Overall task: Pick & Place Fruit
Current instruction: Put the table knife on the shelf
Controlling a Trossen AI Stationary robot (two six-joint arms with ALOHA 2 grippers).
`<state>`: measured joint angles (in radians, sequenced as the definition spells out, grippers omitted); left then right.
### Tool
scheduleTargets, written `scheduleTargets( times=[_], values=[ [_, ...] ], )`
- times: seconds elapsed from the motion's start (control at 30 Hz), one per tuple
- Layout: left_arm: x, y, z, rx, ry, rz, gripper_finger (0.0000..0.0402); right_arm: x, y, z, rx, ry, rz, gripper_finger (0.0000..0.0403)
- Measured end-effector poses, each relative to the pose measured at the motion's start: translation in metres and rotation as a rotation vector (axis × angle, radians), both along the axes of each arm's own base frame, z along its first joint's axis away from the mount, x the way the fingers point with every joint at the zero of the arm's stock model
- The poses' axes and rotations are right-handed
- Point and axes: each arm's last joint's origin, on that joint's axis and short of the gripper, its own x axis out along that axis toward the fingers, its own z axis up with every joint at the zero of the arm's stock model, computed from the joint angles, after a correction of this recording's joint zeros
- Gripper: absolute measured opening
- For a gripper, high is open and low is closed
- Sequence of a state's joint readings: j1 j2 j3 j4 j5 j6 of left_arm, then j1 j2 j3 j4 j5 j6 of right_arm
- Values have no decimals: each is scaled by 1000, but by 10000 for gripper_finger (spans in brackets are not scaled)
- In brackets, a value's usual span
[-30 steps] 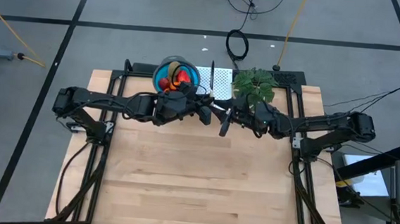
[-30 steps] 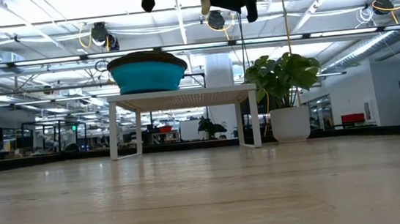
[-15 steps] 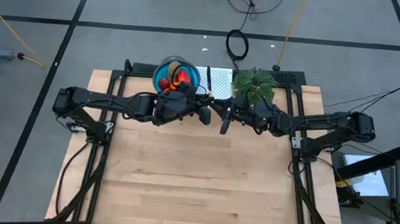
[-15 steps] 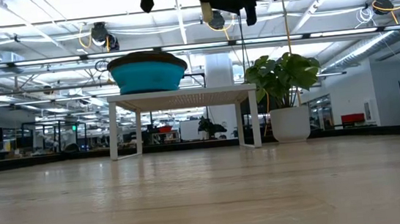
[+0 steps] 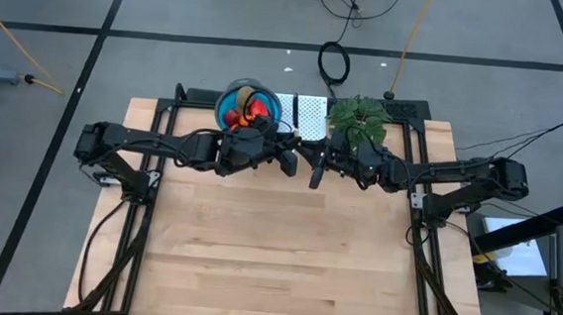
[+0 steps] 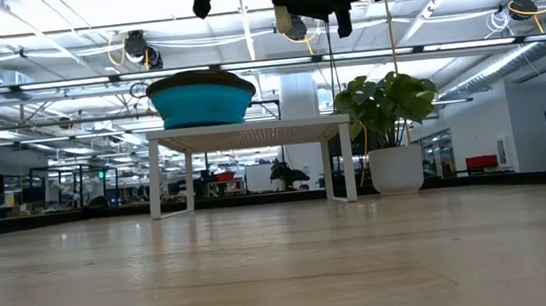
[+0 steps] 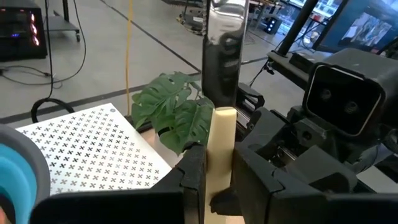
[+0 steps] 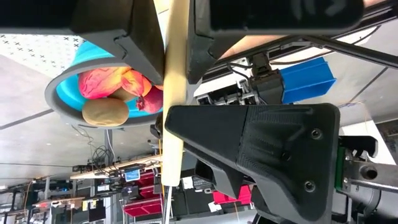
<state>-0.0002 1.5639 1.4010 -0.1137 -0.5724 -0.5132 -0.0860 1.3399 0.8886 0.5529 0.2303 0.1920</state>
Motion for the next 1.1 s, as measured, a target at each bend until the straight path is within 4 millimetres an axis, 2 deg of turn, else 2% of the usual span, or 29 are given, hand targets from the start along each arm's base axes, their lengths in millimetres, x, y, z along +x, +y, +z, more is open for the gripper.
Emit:
scheduleTargets(
  times=[0.17,0.5,0.67,0.87,1.1],
  values=[
    [0,1,0,24,13,-5,67,0,0,0,4,0,-4,40],
    [-12,4,11,86,47,-7,149,-2,-15,-6,95,20,-53,39],
    [-24,4,17,94,90,-11,173,-4,-27,-9,207,18,-66,39],
    [-47,4,25,89,163,-14,174,-6,-36,-13,379,12,-44,40],
    [-59,3,15,54,296,-10,148,-7,-37,-18,483,19,-62,41]
  ],
)
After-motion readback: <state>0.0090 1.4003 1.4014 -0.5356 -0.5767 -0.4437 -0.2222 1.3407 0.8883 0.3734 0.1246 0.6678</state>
